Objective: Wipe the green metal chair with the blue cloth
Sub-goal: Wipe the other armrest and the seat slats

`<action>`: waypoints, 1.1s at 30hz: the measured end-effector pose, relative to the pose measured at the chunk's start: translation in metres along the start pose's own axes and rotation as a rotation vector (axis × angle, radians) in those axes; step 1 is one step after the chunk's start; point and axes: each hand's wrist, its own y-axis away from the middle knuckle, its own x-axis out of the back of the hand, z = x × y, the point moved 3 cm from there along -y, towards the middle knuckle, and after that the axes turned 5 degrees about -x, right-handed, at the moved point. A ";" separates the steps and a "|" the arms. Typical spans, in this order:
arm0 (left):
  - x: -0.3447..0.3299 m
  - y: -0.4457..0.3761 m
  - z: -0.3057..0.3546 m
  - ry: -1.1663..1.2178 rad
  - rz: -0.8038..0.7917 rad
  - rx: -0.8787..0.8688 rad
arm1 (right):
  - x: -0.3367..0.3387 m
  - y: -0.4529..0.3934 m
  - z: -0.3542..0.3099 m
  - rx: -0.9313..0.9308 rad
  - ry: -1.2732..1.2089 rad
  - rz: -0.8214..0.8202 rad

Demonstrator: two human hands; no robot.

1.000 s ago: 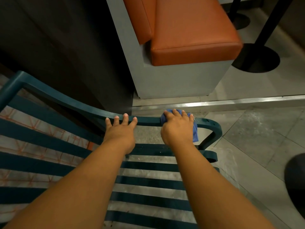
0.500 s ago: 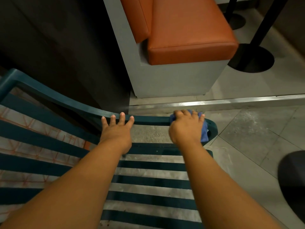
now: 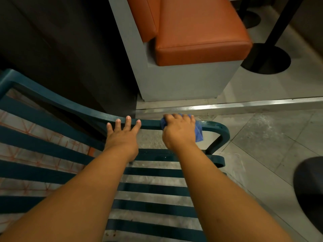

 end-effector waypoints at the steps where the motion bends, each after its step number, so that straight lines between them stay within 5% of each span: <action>1: 0.001 0.000 0.001 -0.001 -0.004 0.004 | -0.004 0.002 -0.006 0.064 0.002 -0.012; 6: 0.009 0.005 0.004 0.017 -0.036 0.022 | -0.008 0.020 0.029 0.288 0.001 0.000; 12: 0.023 0.008 0.031 0.155 0.037 -0.057 | 0.018 0.004 0.058 -0.182 -0.020 0.056; 18: 0.031 0.006 0.092 0.196 0.061 -0.246 | -0.004 0.027 0.070 0.188 -0.012 0.107; 23: 0.029 0.000 0.097 0.163 0.029 -0.268 | 0.007 0.015 0.140 -0.192 -0.581 0.161; 26: 0.026 0.001 0.100 0.225 0.029 -0.262 | 0.014 0.000 0.128 -0.359 -0.462 0.127; 30: 0.025 0.002 0.103 0.242 0.016 -0.231 | 0.001 0.016 0.088 -0.031 -0.086 0.158; 33: 0.026 0.003 0.101 0.193 0.020 -0.230 | -0.003 0.030 0.109 0.121 -0.143 0.198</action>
